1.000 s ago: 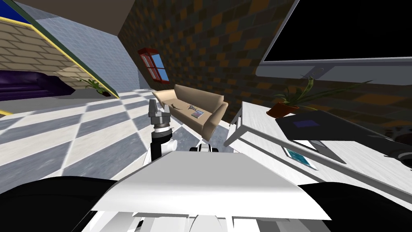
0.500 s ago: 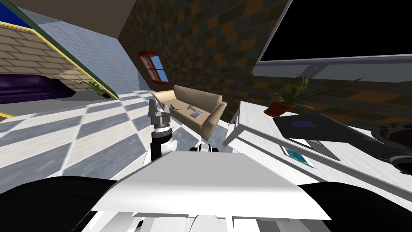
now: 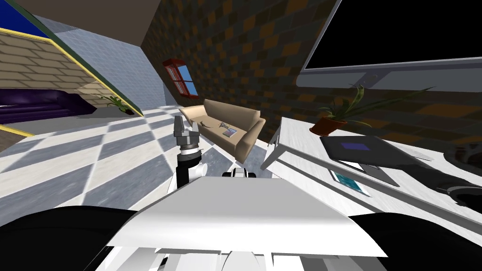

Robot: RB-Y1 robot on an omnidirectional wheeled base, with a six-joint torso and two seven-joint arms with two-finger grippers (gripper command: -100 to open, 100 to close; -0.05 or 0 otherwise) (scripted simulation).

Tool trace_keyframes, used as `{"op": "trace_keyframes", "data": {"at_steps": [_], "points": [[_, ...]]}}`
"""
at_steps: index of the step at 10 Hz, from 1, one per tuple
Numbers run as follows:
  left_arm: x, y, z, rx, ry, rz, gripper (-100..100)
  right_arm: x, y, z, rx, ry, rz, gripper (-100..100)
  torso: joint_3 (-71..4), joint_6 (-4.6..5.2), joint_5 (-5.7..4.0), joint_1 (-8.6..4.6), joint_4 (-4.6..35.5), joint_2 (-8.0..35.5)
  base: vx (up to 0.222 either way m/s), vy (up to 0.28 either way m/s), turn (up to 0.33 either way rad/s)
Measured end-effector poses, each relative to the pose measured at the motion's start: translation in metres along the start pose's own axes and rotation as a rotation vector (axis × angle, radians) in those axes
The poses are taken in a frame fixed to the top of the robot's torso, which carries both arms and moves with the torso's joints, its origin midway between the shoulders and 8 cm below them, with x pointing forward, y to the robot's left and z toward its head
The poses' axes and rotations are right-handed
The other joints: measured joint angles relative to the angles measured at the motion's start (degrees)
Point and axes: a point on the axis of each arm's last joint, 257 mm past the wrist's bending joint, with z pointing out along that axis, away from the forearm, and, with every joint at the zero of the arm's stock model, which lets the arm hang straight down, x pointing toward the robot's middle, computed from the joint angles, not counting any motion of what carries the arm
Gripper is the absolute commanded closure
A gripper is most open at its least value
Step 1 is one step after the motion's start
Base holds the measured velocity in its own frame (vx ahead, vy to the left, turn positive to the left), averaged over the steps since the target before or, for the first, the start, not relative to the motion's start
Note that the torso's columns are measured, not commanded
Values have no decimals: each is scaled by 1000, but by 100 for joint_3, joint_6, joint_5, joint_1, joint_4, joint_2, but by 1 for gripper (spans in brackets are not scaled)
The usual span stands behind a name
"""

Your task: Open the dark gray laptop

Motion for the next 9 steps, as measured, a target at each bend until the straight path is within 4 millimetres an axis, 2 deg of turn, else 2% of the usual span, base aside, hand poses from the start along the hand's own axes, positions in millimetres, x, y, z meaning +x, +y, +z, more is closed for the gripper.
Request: {"op": "trace_keyframes", "data": {"at_steps": [1, 2, 4, 6, 9], "points": [[0, 0, 0, 0, 0, 0, 0, 9, -9, -3, 11, 1, 51, 100, 12, -1, -15, -15, 7, 10, -200, -96, 285], [0, 0, 0, 0, 0, 0, 0, 17, -16, -3, 19, -1, 97, -100, 4, 0, -27, -15, 1, -13, -157, -29, 201], [0, 0, 0, 0, 0, 0, 0, 10, -21, -4, 39, -8, 105, -100, -17, 59, 45, 59, 7, -23, -66, 11, 81], [0, 0, 0, 0, 0, 0, 0, 1, -26, -7, 62, -15, 111, -100, 7, 61, 67, 76, 23, 21, -62, 15, 116], [0, 0, 0, 0, 0, 0, 0, -21, -32, -14, 112, -38, 123, -100, 32, 67, 65, 69, 35, 59, -161, 26, 229]]}}
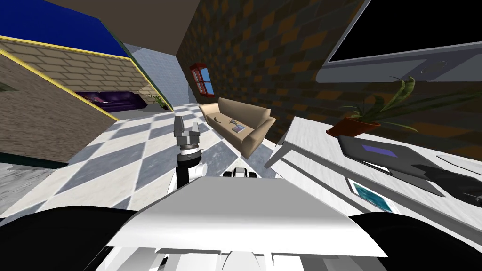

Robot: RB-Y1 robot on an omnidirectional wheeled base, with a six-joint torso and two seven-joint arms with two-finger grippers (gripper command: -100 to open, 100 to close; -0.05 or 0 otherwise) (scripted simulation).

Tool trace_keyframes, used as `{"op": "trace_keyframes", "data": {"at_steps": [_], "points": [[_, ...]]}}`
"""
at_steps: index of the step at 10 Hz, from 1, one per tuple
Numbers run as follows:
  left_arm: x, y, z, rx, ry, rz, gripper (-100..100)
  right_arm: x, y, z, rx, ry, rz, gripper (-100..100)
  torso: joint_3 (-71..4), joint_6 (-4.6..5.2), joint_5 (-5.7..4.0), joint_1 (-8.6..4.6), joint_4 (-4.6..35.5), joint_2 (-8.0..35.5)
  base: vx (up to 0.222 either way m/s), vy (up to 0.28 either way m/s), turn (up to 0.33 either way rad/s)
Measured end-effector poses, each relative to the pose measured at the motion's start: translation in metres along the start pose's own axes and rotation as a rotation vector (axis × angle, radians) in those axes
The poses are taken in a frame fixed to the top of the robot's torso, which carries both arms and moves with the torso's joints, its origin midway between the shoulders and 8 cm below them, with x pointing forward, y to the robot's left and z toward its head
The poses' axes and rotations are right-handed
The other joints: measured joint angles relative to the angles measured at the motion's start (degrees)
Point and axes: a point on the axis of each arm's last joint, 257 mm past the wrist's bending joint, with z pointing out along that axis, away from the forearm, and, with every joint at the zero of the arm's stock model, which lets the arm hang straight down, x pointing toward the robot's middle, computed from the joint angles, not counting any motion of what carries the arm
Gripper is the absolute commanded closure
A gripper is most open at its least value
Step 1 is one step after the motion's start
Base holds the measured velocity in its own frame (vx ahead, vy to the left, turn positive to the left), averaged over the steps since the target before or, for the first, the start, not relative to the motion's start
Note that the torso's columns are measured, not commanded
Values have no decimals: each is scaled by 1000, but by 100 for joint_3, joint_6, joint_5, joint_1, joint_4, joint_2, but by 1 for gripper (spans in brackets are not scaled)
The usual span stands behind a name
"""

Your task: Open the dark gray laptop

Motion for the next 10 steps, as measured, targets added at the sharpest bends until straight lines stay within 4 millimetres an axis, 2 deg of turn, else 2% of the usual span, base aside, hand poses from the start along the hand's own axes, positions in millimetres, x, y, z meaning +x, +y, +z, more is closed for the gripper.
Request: {"op": "trace_keyframes", "data": {"at_steps": [1, 4, 7, 8, 10], "points": [[0, 0, 0, 0, 0, 0, 0, -15, -2, 0, 21, -18, 4, -100, -4, 2, -3, -8, -2, -6, -138, 19, 79], [0, 0, 0, 0, 0, 0, 0, -32, -5, -5, 56, -41, 21, -100, -23, -7, -17, -25, -14, -36, -130, 14, 194], [0, 0, 0, 0, 0, 0, 0, -51, -6, -9, 90, -71, 35, -100, -19, -5, -12, -11, -12, -31, -80, 30, 89], [0, 0, 0, 0, 0, 0, 0, -52, -6, -10, 92, -73, 38, 0, -21, 2, -16, -21, -12, -40, -9, 4, -9], [0, 0, 0, 0, 0, 0, 0, -52, -6, -10, 92, -73, 38, 0, -24, -3, -18, -24, -15, -41, 0, 0, 0]]}}
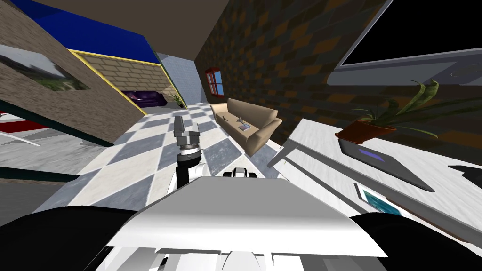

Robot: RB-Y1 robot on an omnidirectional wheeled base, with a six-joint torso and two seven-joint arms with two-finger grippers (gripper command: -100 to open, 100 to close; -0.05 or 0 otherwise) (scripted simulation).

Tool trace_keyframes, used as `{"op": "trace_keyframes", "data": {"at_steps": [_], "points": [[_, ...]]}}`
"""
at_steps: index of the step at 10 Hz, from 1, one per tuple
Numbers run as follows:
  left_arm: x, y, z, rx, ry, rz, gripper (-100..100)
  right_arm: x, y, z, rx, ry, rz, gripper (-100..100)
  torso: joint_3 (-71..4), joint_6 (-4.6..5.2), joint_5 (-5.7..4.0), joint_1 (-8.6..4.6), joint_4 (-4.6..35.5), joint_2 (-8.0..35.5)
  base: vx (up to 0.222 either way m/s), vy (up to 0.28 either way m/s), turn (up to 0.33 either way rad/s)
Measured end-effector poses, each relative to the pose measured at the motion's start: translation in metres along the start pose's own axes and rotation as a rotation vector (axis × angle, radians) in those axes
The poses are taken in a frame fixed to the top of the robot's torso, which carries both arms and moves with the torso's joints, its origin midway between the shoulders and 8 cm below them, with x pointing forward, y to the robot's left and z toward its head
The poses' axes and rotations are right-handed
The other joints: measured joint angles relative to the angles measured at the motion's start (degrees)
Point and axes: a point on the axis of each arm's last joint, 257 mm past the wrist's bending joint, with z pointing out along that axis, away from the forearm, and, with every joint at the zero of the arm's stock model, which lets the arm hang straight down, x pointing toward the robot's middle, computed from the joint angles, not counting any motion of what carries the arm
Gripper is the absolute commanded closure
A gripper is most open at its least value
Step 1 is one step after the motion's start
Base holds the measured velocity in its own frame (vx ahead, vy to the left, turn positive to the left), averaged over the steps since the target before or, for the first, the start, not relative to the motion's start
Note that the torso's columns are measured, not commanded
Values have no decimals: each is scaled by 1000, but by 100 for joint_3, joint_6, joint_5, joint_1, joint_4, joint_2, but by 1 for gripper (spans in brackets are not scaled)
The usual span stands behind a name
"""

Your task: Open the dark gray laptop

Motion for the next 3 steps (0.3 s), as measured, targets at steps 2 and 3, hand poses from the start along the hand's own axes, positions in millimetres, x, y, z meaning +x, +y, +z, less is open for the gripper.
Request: {"op": "trace_keyframes", "data": {"at_steps": [2, 3], "points": [[0, 0, 0, 0, 0, 0, 0, 0, 0, 0, 0, 0, 0, 0, 8, 1, 3, 7, 4, 12, 0, 0, 0], [0, 0, 0, 0, 0, 0, 0, 0, 0, 0, 0, 0, 0, 0, 10, 1, 3, 9, 5, 15, 0, 0, 0]]}}
